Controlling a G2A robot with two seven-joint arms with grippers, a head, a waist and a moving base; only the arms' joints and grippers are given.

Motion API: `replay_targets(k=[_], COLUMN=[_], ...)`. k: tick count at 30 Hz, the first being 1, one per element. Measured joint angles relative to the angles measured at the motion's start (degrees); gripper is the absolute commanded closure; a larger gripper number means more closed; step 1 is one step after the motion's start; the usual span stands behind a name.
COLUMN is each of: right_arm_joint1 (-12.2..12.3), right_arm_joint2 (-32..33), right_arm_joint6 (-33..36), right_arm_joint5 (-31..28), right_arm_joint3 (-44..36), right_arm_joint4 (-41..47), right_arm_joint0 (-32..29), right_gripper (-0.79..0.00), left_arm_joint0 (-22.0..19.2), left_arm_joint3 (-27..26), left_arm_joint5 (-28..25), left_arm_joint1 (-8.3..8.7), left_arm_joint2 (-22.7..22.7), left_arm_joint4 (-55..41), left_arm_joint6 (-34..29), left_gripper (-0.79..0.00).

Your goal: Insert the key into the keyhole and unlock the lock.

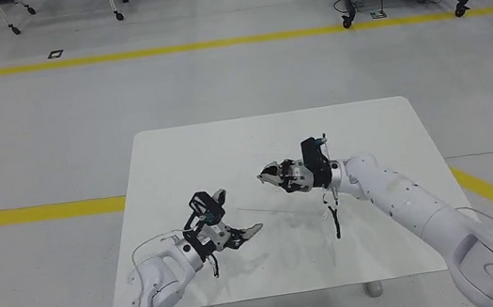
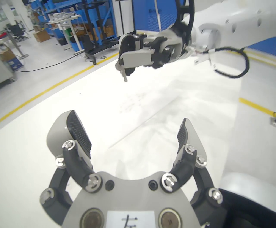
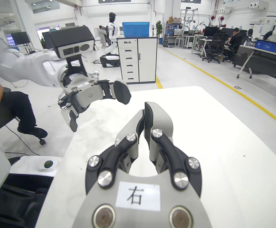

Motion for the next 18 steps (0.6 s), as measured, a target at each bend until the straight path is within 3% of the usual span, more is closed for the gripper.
replay_targets(k=[3,9,18], right_arm_joint1=[1.6,4.7,7.8], right_arm_joint2=[-3.7,-9.7,-16.2], right_arm_joint6=[0.0,0.0,0.0], right_arm_joint5=[0.0,0.0,0.0], right_arm_joint3=[-2.2,-6.2,-10.1], right_arm_joint4=[4.7,10.8,14.0], right_arm_joint0=[1.2,3.5,6.7], right_gripper=[0.000,0.000,0.000], left_arm_joint0=[-0.7,-2.8,-6.5], left_arm_joint3=[0.2,1.5,5.1], left_arm_joint5=[2.0,5.9,1.4], left_arm_joint1=[-0.25,-0.91,-1.46], left_arm_joint2=[0.5,2.6,5.1], left_arm_joint4=[-1.5,-3.5,-11.6], left_arm_joint6=[1.0,0.3,-3.4], left_gripper=[-0.391,-0.449,-0.379])
